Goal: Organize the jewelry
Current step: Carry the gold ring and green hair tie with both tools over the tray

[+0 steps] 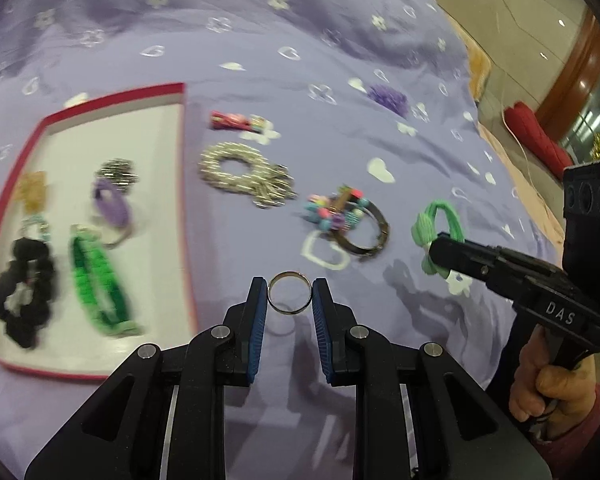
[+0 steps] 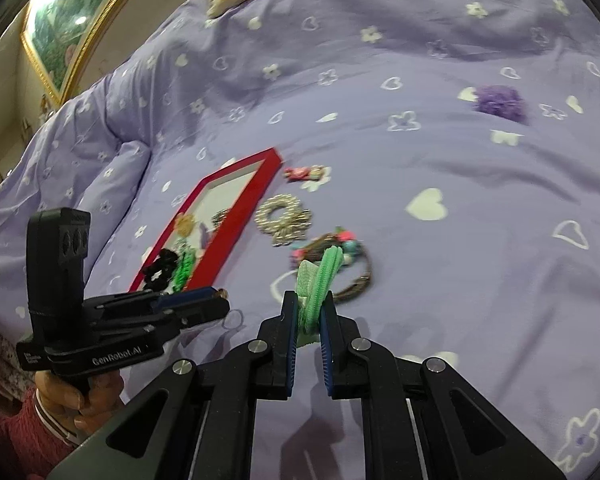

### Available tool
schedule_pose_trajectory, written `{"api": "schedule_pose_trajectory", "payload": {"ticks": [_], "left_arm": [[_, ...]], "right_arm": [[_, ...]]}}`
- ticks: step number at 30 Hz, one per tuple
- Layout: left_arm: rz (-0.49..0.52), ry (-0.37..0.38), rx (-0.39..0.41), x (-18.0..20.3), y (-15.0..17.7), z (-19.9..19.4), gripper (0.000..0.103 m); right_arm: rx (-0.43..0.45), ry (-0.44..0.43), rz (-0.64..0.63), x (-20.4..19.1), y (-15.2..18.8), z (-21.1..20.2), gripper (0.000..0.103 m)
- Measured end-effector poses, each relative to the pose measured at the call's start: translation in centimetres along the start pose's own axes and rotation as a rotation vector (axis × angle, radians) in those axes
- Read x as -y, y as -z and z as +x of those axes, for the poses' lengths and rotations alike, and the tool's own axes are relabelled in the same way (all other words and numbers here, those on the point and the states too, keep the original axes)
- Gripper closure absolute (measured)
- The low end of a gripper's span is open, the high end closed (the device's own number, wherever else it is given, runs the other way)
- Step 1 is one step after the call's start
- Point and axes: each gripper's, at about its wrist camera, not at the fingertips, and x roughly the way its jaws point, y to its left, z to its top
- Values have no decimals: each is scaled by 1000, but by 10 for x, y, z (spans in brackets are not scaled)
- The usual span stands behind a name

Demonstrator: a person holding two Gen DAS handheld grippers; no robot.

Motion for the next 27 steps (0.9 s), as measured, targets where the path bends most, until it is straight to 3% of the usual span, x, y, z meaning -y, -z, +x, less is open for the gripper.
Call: {"api": "schedule_pose_trajectory", "payload": {"ticks": [20,27], "left_arm": [[-170,-154,103,-109,-3,-51,82],[-194,-213,108,-142,-8,-52,82]], "right_arm": [[-97,-186,-191,-112,-29,80,93],[-148,-202,-242,-136,-39,114,93]]}}
